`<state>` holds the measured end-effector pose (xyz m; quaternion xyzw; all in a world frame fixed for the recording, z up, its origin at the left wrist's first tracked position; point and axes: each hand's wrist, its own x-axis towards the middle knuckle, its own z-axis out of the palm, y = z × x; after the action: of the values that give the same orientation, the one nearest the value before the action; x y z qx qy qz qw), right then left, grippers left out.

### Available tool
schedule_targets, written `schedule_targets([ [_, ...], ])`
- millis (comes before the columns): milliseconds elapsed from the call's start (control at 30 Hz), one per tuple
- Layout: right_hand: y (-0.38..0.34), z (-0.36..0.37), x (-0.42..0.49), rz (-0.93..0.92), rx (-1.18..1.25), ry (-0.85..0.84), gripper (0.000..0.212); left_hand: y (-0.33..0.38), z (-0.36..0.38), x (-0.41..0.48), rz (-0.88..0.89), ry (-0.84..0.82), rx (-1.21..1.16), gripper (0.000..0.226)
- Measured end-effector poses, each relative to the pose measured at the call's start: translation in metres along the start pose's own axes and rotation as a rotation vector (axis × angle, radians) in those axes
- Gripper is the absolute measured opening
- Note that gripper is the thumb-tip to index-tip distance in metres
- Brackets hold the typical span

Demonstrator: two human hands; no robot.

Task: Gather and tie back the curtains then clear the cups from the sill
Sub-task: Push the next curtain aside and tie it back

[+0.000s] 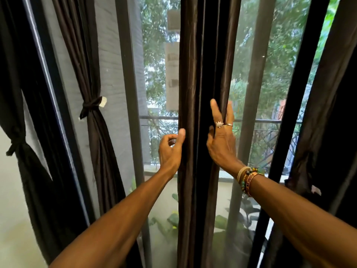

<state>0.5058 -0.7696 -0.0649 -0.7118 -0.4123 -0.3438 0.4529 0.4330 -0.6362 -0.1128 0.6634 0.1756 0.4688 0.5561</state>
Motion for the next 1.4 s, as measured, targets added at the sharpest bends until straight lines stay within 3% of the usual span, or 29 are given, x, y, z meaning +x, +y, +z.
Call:
schedule_targets([
  [67, 0.006, 0.001, -0.006, 0.055, -0.04, -0.039, 0.072, 0.004, 0.006, -0.006, 0.057, -0.095, 0.129, 0.068],
  [133, 0.012, 0.0, -0.009, 0.114, -0.003, -0.007, 0.05, 0.004, 0.012, -0.005, 0.119, -0.094, 0.293, 0.07],
  [233, 0.022, -0.005, -0.01, 0.104, -0.076, 0.082, 0.046, 0.007, 0.016, -0.003, 0.196, 0.016, 0.295, 0.033],
  [333, 0.027, -0.017, -0.009, 0.047, -0.195, 0.147, 0.05, 0.009, 0.013, -0.007, 0.269, 0.075, 0.278, 0.019],
  [433, 0.032, -0.018, -0.01, -0.191, -0.4, 0.26, 0.046, 0.006, 0.011, -0.007, 0.302, 0.159, 0.283, 0.018],
  [533, 0.028, -0.015, -0.015, -0.555, -0.558, 0.353, 0.024, 0.01, 0.007, -0.008, 0.349, 0.186, 0.246, 0.031],
  [600, 0.022, -0.013, -0.019, -0.723, -0.582, 0.295, 0.019, 0.012, 0.001, -0.006, 0.425, 0.173, 0.291, 0.032],
  [667, 0.018, -0.009, -0.021, -0.793, -0.626, 0.082, 0.017, 0.011, -0.009, -0.003, 0.453, 0.189, 0.346, 0.032],
  [733, 0.011, -0.007, -0.023, -0.631, -0.568, -0.142, 0.025, 0.01, -0.019, -0.002, 0.462, 0.237, 0.345, 0.035],
  [800, -0.001, -0.012, -0.023, -0.28, -0.438, -0.282, 0.036, 0.008, -0.026, -0.002, 0.572, 0.217, 0.385, 0.035],
  [867, -0.009, -0.015, -0.022, -0.015, -0.367, -0.296, 0.055, 0.006, -0.031, -0.004, 0.68, 0.163, 0.433, 0.037],
  [967, -0.019, -0.018, -0.015, 0.221, -0.339, -0.291, 0.084, 0.008, -0.039, -0.012, 0.753, 0.097, 0.472, 0.053],
  [1033, -0.021, -0.017, -0.01, 0.286, -0.335, -0.301, 0.076, 0.008, -0.044, -0.017, 0.765, 0.022, 0.562, 0.07],
  [1133, -0.016, -0.015, -0.005, 0.331, -0.258, -0.278, 0.031, 0.01, -0.051, -0.017, 0.696, 0.067, 0.594, 0.073],
  [1167, -0.014, -0.015, -0.006, 0.344, -0.235, -0.262, 0.025, 0.011, -0.054, -0.016, 0.68, 0.089, 0.586, 0.071],
  [1400, -0.021, -0.003, -0.013, 0.389, 0.106, -0.298, 0.021, 0.023, -0.04, -0.033, 0.465, 0.071, 0.4, 0.047],
])
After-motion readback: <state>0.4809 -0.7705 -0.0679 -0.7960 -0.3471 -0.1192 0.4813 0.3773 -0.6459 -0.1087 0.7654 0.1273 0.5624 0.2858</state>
